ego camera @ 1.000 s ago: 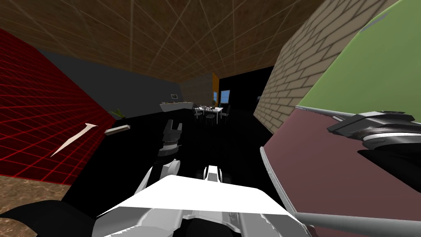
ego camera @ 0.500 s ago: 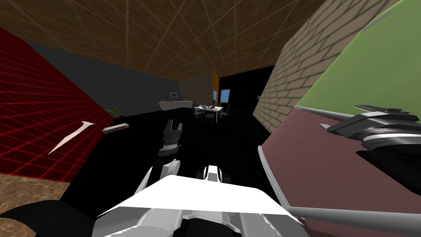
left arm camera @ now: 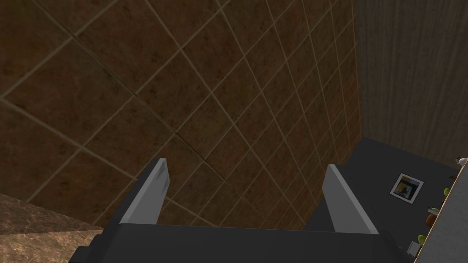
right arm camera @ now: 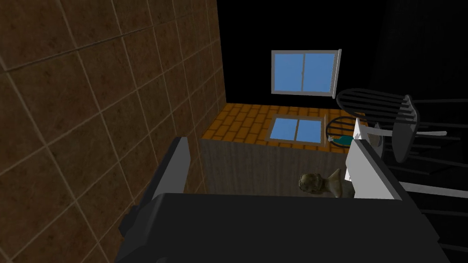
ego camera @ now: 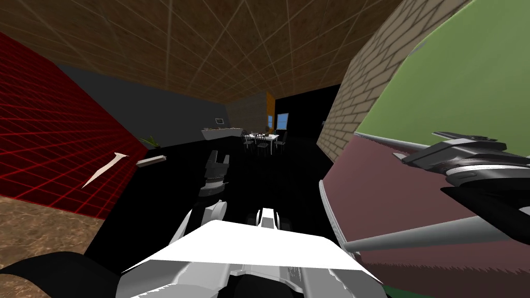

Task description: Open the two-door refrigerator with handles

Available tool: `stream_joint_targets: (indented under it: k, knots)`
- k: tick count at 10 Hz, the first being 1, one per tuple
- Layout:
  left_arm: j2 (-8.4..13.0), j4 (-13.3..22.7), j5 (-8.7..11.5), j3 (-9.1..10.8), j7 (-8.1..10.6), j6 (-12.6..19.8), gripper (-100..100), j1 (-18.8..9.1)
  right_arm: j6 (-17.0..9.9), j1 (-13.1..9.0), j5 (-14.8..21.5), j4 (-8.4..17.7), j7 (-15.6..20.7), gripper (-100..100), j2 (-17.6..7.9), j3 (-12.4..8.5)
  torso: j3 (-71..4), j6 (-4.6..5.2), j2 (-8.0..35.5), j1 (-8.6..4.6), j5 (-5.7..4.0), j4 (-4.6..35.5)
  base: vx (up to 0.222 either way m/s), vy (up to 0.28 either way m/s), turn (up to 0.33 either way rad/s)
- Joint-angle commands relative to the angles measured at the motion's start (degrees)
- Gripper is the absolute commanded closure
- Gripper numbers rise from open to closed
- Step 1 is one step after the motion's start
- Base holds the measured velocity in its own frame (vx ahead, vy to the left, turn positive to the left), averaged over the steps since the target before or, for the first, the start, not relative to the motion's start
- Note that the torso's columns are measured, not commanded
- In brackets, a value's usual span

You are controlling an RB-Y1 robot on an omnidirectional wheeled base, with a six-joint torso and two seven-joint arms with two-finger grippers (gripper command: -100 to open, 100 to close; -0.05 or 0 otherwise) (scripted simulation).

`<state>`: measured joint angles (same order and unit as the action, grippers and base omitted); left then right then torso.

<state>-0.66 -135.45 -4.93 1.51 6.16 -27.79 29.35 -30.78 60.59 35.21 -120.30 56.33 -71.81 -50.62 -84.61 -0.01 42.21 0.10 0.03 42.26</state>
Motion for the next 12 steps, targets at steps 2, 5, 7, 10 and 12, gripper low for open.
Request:
stream_joint_targets:
  k: [2,5,7,10,12]
  knots:
    - [0.0,0.0,0.0,0.00,0.00,0.0,0,0.0,1.3,-0.9,-0.2,-1.2,-1.5,-100,0.2,0.0,0.0,0.00,0.0,-0.01,0.00,0.0,-0.145,-0.127,0.011]
    - [0.0,0.0,0.0,0.00,0.00,0.0,0,0.0,2.3,-1.8,-0.4,-2.1,-2.8,-100,0.4,0.0,0.0,0.00,0.1,-0.19,-0.06,0.0,-0.134,-0.145,0.014]
    - [0.0,0.0,0.0,0.00,0.00,0.0,0,0.0,3.1,-2.4,-0.6,-2.8,-3.7,-100,0.5,0.0,0.0,0.01,0.1,-0.18,-0.05,0.0,-0.134,-0.178,0.010]
    - [0.0,0.0,0.0,0.00,0.00,0.0,0,0.0,4.2,-3.3,-0.8,-3.8,-5.0,-100,0.6,0.1,0.1,0.09,0.2,-0.21,-0.07,0.1,-0.171,-0.148,0.016]
    - [0.0,0.0,0.0,-0.01,0.00,0.0,0,0.0,4.8,-3.0,-2.2,-2.3,-5.1,-100,-0.9,-1.1,-0.1,0.01,-0.2,0.11,0.01,0.0,-0.013,-0.048,-0.028]
